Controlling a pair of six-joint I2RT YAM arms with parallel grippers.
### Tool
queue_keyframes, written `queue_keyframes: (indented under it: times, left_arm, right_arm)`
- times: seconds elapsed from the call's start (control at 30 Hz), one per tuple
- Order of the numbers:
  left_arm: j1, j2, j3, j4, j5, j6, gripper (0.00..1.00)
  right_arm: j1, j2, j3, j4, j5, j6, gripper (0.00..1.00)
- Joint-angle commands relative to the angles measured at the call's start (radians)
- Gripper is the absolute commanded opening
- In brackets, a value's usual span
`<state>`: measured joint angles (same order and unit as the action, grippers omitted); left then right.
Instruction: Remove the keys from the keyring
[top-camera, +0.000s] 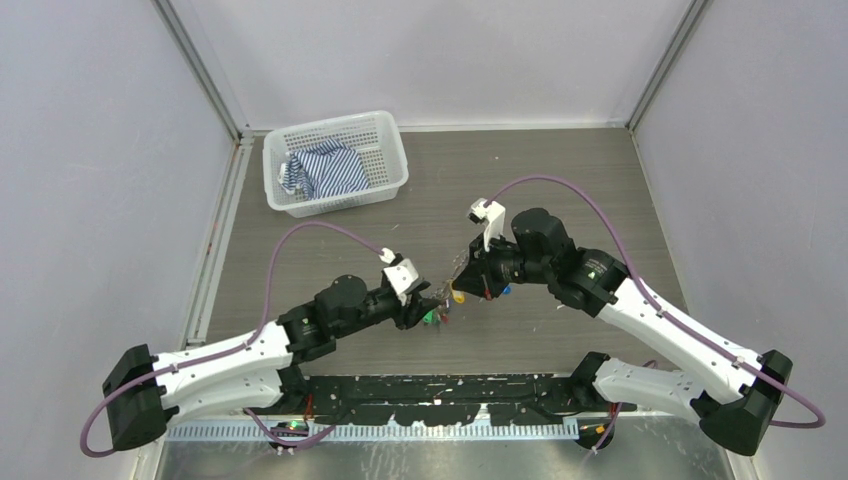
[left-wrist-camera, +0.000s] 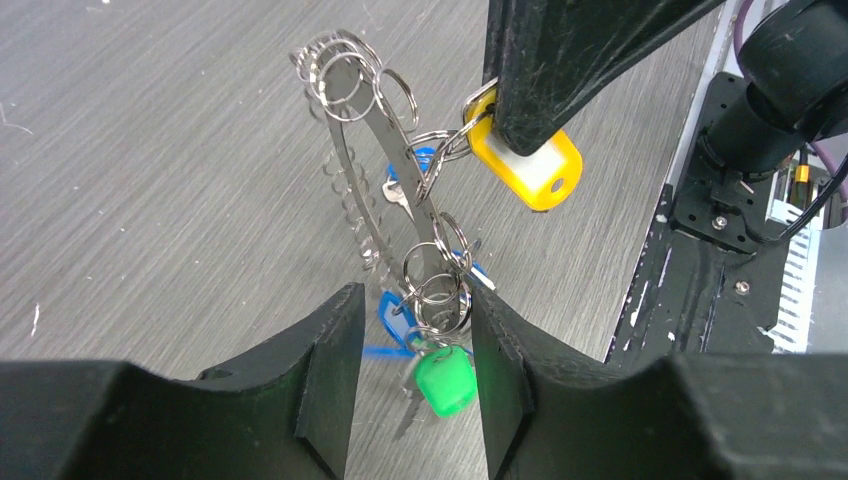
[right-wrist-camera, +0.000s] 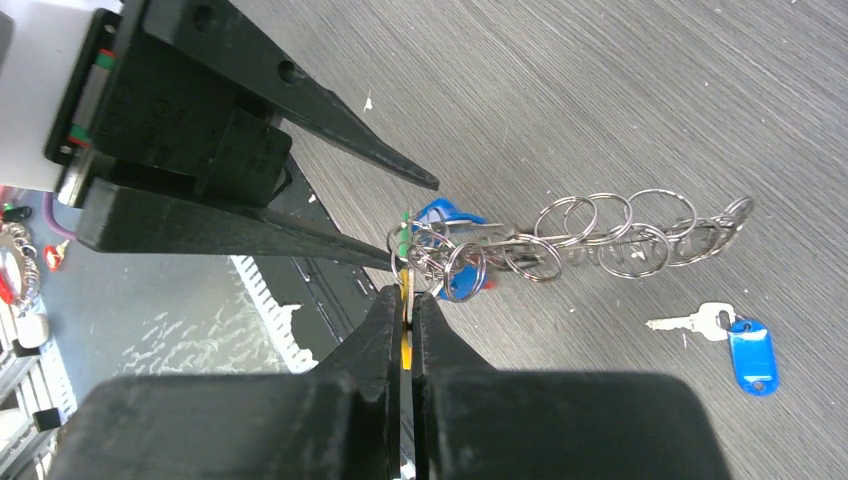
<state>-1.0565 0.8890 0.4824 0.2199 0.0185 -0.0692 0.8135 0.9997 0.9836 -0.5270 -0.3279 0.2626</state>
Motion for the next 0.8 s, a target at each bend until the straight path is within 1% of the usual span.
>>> queue_keyframes:
  times: [0.0,0.1,0.27,0.3,0.4,0.5,0.53,0.63,0.7,0.77]
  left_arm:
    - [-0.002,-0.049,-0.018,0.114,-0.023,0.045,0.43]
    - [-0.001,-0.050,-0.030,0.159,-0.023,0.066,0.39]
    - [0.006,-0.068,-0.027,0.222,-0.023,0.066,0.38]
    - [0.006,-0.078,-0.020,0.224,-0.023,0.066,0.38]
    - [0.007,-0.092,0.008,0.177,-0.063,0.137,0.37]
    - [0.016,-0.103,0.024,0.177,-0.063,0.169,0.36]
    - [0.025,-0.100,0.034,0.161,-0.045,0.175,0.36]
    - [0.036,-0.073,0.060,0.100,0.089,0.198,0.34]
    - [0.036,-0.059,0.050,0.128,0.173,0.195,0.32]
    - [0.036,-0.048,0.029,0.181,0.210,0.181,0.31]
  right_arm:
    - [-0.013,-0.014,0.062,0.030,-0.042,-0.015,0.01]
    - [-0.022,-0.025,0.053,0.032,-0.047,-0.014,0.01]
    - [-0.025,-0.043,0.042,0.032,-0.051,-0.021,0.01]
    - [-0.026,-0.044,0.042,0.027,-0.053,-0.027,0.01]
    - [-0.027,-0.053,0.038,0.032,-0.072,-0.034,0.01]
    - [-0.028,-0.060,0.037,0.032,-0.077,-0.042,0.01]
    - [-0.030,-0.060,0.040,0.029,-0.079,-0.044,0.01]
    - [-0.032,-0.066,0.045,0.024,-0.087,-0.047,0.01]
    - [-0.033,-0.070,0.048,0.017,-0.093,-0.053,0.01]
    - [-0.036,-0.074,0.051,0.014,-0.099,-0.054,0.01]
